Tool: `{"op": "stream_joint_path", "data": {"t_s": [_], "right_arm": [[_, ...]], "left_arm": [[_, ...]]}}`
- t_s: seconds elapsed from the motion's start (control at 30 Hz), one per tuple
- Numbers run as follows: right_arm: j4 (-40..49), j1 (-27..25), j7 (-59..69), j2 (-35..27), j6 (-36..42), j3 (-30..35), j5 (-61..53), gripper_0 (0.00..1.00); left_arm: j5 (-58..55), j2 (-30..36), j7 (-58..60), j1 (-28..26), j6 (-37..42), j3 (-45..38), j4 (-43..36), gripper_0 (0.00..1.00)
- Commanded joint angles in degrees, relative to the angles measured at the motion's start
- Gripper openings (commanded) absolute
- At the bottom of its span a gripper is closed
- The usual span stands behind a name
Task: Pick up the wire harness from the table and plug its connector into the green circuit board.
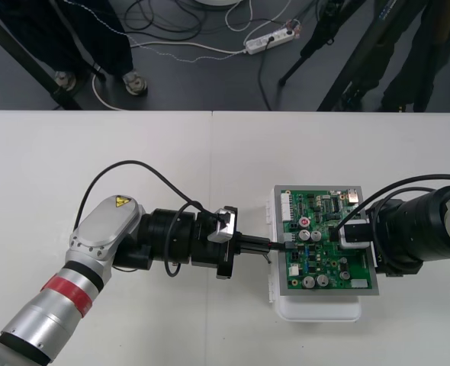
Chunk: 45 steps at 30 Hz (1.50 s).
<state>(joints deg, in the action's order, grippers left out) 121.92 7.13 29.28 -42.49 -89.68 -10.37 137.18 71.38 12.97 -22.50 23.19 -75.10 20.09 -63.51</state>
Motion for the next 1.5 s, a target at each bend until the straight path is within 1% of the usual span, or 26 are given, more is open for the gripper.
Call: {"op": "stream_joint_path", "data": {"t_s": [0.03,1.13,1.5], "right_arm": [[2.2,-0.5,0.2,0.7,-0.3,-1.1,-0.2,1.0],[2.2,-0.5,0.1,0.9,-0.3,-1.1,-0.6,1.0],[2.2,-0.5,0.1,0.8,-0.3,-1.1,-0.5,1.0]], "left_arm": [[-0.5,-1.9,-1.9,2.2,2.0,1.2,-0.5,0.0],[-1.7,-1.8,-2.1,2.2,2.6,1.3,-0.5,0.0],[-0.8,-3.1,-1.8,2.2,2.5,1.3,-0.5,0.0]]}}
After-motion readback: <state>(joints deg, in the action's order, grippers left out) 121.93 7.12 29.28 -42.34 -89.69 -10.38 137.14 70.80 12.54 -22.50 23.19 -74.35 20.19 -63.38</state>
